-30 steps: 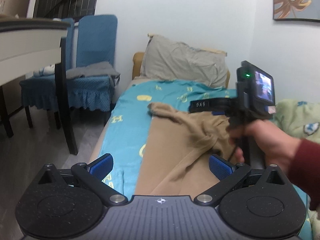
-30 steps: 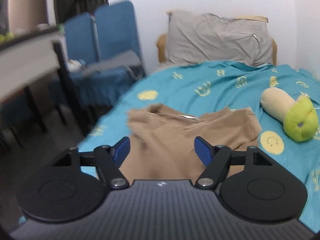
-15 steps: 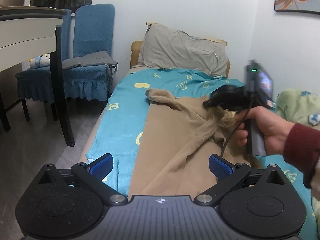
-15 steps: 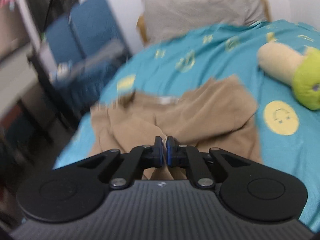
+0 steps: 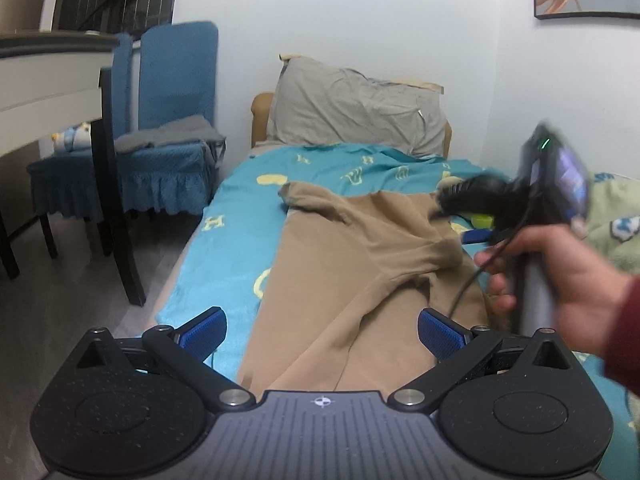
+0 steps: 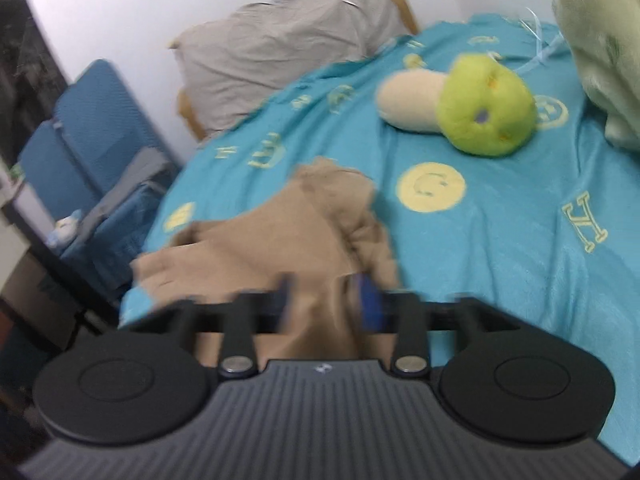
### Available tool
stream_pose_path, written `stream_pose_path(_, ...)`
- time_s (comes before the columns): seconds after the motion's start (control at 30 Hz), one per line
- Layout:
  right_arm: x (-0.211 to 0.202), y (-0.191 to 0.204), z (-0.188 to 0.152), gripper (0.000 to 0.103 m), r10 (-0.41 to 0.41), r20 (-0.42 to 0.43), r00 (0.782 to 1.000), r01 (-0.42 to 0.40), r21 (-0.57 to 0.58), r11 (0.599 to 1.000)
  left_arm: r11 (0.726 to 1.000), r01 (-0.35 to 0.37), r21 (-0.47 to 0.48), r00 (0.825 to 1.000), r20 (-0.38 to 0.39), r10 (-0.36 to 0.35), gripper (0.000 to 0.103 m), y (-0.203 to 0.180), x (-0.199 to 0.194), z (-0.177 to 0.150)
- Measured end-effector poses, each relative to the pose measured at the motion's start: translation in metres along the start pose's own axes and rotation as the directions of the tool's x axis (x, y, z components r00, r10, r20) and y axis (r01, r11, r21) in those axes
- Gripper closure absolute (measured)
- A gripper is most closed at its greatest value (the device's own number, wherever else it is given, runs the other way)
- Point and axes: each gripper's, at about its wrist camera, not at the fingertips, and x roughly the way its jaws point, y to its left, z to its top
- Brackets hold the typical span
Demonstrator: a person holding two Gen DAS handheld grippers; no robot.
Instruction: Fold clothes
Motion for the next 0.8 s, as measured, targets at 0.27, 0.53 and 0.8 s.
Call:
stream_pose_path(0.27, -0.139, 0.025, 0.006, 0.016, 0.058, 0.053, 0.997, -0.052, -0.112, 0.992, 0.998, 0.015, -0.068, 1.000, -0.008, -0.016, 0.000, -0.002, -0.011, -0.005)
stream_pose_path(0.53, -0.269, 0.006, -0.036, 0.016, 0.100, 0.042, 0.994, -0.090, -0.190, 0.978, 0.997, -0.027, -0.067, 1.000, -0.018, 0.026, 0.000, 0.000, -0.038, -0.009)
stream_pose_path(0.8, -0.276, -0.011, -0.075, 0.016, 0.112, -0.053, 0.992, -0.121, -0.235, 0.964, 0.997, -0.038, -0.065, 0.987, -0.158, 0.028, 0.000, 0.000, -0.054, -0.014)
